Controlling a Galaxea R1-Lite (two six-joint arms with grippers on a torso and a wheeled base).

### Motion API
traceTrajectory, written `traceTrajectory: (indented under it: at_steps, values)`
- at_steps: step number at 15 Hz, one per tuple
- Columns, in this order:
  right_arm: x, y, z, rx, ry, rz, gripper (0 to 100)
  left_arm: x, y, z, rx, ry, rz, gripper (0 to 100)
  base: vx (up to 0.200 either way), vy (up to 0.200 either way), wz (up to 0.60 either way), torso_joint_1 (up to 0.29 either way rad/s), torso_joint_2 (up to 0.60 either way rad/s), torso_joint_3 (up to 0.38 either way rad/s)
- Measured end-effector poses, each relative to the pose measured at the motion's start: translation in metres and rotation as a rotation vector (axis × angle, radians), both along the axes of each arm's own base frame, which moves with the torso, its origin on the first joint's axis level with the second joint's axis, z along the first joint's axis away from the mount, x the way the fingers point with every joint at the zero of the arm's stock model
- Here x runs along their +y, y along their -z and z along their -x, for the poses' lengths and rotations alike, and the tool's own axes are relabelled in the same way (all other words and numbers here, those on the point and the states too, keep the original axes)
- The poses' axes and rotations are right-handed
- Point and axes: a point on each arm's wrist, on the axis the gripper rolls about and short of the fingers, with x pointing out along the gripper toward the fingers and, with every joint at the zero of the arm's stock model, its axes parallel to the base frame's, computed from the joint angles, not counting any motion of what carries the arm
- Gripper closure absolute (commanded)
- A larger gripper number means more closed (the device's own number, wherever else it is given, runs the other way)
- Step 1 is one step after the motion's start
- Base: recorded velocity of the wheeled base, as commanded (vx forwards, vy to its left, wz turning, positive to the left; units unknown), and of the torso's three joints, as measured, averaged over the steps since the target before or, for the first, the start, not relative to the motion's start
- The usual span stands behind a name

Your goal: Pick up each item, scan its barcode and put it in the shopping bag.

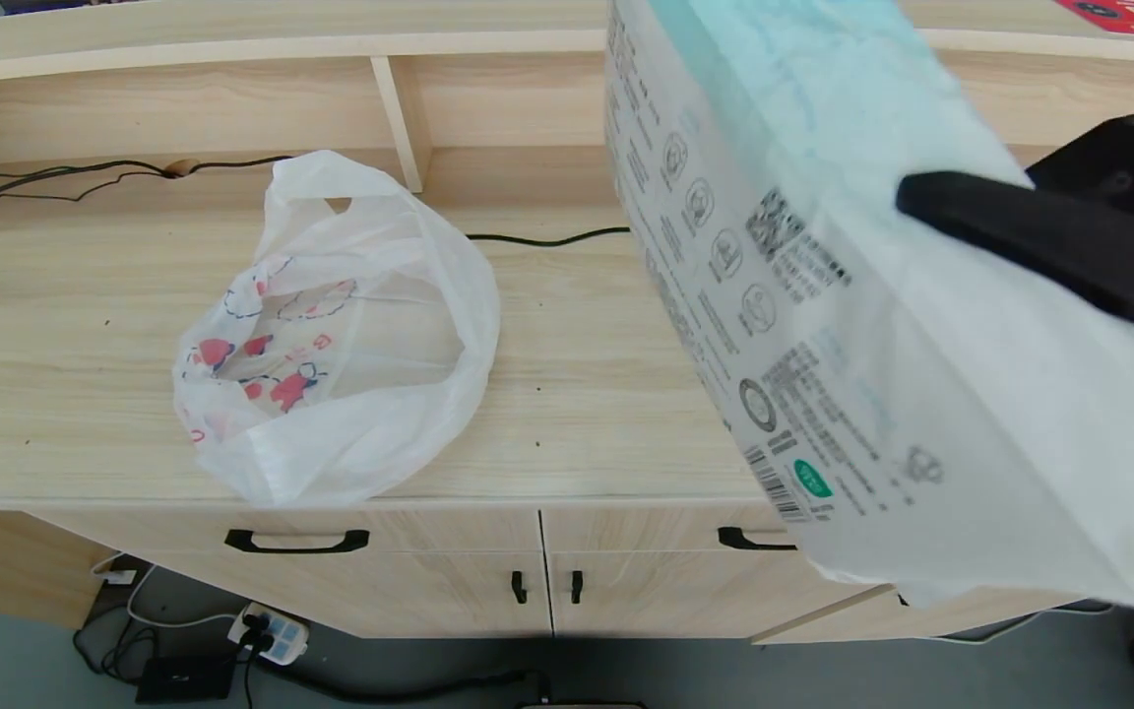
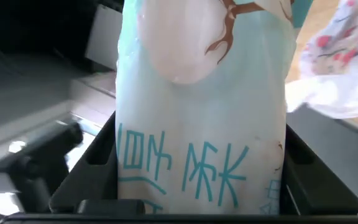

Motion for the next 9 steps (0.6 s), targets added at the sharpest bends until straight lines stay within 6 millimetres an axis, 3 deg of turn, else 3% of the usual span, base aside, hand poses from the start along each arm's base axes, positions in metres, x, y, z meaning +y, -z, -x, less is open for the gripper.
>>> traceTrajectory:
  at_steps: [4,9]
  values:
    - [-0.016,0.014,-0.01,-0.326,0.259,0.294,100,0.0,0.0,0.0,-0.001,0.0,-0.002,0,0.0,0.0,0.0,0.0,0.0,0.0]
    - [-0.023,-0.013,-0.012,-0.584,0.54,0.461,100,0.0,0.0,0.0,0.0,0.0,0.001,0,0.0,0.0,0.0,0.0,0.0,0.0]
